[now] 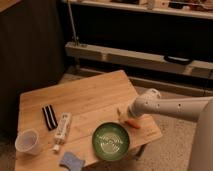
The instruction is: Drag the pepper across the table
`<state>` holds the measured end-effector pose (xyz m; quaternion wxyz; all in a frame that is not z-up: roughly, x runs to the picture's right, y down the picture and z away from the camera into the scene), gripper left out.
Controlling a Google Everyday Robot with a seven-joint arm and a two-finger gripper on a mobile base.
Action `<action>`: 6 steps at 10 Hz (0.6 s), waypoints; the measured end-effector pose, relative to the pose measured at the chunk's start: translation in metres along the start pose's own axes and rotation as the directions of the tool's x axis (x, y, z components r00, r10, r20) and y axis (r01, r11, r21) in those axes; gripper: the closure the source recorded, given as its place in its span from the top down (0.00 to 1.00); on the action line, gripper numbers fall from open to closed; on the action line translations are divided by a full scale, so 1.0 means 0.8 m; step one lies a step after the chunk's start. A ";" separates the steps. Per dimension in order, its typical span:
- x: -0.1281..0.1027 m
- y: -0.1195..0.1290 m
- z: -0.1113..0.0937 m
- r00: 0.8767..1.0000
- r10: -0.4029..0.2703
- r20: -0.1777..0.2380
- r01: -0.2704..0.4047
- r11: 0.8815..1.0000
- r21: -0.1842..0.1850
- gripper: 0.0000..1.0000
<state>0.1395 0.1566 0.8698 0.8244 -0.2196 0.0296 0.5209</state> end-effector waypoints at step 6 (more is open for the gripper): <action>0.001 0.002 0.012 1.000 0.021 -0.020 -0.021 1.000 -0.009 0.36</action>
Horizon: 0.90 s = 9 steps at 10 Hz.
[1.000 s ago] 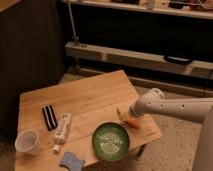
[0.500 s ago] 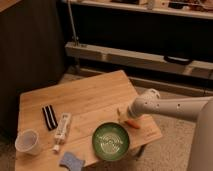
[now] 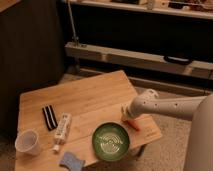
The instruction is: Drag the pepper across the table
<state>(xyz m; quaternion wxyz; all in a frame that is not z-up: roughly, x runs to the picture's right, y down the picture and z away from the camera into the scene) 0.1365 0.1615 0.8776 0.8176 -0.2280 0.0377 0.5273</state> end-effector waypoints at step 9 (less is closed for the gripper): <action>-0.002 -0.008 0.004 0.999 0.032 -0.023 -0.031 0.998 0.052 0.36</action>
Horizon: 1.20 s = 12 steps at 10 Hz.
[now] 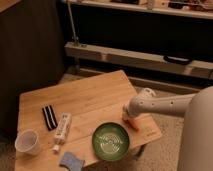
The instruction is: Drag the pepper across the table
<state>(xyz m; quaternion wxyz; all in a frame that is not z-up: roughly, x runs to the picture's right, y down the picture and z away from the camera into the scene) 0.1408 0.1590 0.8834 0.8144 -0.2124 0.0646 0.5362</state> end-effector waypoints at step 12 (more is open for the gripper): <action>-0.041 0.004 -0.004 0.998 0.004 0.060 -0.003 1.000 -0.012 0.36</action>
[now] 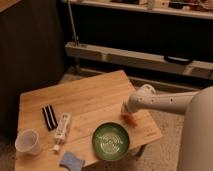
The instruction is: Drag the pepper across the table
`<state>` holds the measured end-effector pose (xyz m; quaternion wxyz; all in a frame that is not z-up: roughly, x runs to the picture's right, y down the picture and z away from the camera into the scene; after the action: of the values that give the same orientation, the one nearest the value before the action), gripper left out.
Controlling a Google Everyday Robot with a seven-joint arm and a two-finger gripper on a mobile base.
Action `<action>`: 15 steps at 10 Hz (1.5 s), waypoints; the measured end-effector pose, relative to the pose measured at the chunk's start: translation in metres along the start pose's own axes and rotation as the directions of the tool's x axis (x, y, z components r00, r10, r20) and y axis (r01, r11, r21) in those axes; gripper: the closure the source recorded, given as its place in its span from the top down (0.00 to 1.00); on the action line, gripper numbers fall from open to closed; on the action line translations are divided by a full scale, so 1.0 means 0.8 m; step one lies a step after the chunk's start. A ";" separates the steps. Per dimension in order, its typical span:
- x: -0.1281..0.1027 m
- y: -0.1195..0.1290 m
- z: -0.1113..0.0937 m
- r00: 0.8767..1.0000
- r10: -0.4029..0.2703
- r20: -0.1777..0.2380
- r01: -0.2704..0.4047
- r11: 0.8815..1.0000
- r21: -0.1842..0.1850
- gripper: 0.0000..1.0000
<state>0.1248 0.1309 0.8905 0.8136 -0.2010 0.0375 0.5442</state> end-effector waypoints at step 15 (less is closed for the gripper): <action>-0.086 0.010 0.031 0.996 -0.082 0.020 0.082 0.997 0.005 0.36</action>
<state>0.0856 0.0831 0.9304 0.8360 -0.1950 0.0222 0.5124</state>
